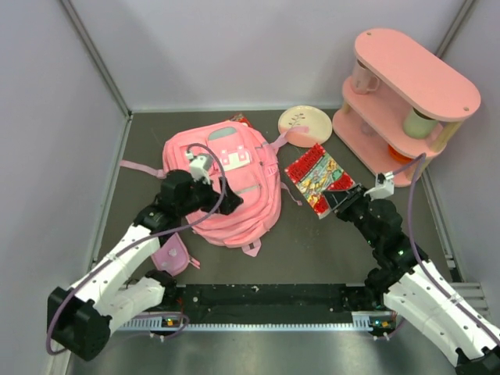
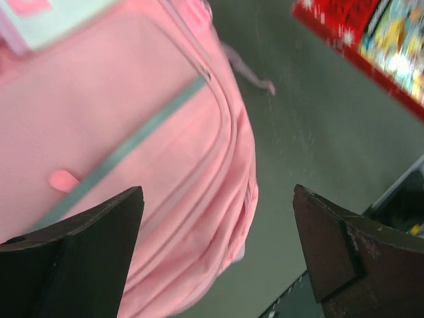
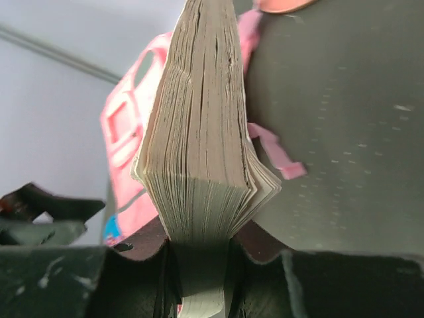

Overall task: Pack the student bag
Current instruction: Pick up the book from the center of the board, then place the book in the student bag.

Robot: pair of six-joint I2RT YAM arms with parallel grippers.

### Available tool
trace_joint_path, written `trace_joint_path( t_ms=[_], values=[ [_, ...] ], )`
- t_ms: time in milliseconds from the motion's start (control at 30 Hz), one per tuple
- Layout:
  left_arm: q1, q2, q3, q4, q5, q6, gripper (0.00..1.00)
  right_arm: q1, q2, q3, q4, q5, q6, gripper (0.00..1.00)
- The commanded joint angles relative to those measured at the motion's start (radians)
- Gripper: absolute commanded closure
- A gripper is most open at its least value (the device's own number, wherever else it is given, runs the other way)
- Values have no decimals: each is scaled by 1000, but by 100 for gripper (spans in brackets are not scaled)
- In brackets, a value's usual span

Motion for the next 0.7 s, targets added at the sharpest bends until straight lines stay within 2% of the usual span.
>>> trace_joint_path(
  t_ms=[0, 33, 133, 267, 500, 633, 667],
  values=[
    [-165, 63, 91, -203, -137, 174, 2, -5, -7, 81, -96, 123, -53, 100],
    [-238, 97, 103, -249, -154, 201, 2, -4, 1, 85, -96, 122, -50, 100],
    [-315, 134, 117, -285, -152, 220, 4, -5, 34, 100, -93, 110, -50, 100],
    [-323, 145, 94, -302, -158, 232, 7, -3, 64, 118, -88, 88, -48, 100],
    [-326, 230, 142, -352, -154, 252, 29, -5, 85, 108, -65, 57, -34, 100],
    [-326, 272, 151, -357, -140, 252, 46, -5, 93, 100, -53, 39, -27, 100],
    [-324, 278, 153, -358, -139, 249, 47, -5, 96, 100, -51, 38, -25, 100]
  ],
)
